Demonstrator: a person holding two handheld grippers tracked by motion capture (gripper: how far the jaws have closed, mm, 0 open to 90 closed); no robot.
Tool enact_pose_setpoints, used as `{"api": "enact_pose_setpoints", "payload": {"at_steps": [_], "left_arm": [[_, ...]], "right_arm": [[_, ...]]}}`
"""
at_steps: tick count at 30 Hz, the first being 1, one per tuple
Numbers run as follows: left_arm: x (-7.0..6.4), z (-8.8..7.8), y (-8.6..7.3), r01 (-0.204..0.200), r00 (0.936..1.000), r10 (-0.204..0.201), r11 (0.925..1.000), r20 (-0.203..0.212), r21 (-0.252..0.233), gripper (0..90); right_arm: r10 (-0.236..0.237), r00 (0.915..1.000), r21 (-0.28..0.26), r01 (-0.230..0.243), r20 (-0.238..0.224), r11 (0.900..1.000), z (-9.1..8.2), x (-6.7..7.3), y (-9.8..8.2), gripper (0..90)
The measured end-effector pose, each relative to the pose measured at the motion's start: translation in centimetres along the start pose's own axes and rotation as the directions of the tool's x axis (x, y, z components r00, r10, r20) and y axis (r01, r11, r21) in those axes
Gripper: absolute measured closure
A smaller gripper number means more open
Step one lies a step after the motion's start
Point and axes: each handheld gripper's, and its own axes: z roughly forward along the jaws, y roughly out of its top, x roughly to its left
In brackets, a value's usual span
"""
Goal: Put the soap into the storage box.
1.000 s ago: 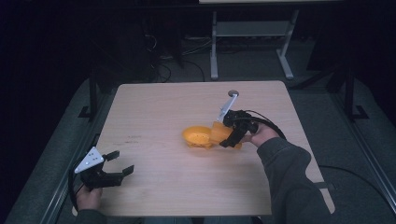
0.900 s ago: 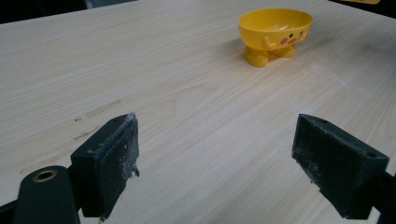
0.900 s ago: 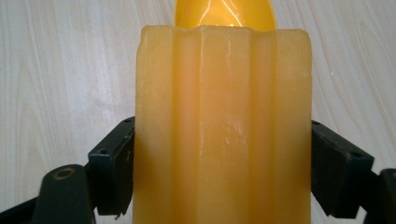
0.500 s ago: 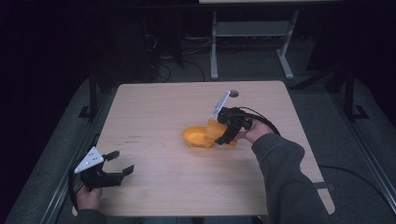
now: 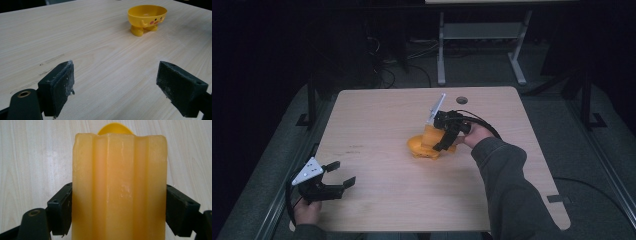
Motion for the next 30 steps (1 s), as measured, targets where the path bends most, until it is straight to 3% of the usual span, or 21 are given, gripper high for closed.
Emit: {"api": "enact_pose_setpoints", "payload": {"at_steps": [15, 30], "left_arm": [[0.0, 0.0, -0.1, 0.007, 1.0000, -0.007, 0.9999, 0.003, -0.013, 14.3], [0.1, -0.1, 0.0, 0.000, 1.0000, 0.000, 1.0000, 0.000, -0.002, 14.3]], "right_arm": [[-0.048, 0.9986, 0.027, 0.049, -0.023, 0.998, 1.4, -0.2, 2.5, 20.6], [-0.036, 0.9985, 0.062, 0.038, -0.042, 0.997, 3.5, -0.6, 2.9, 20.6]]}}
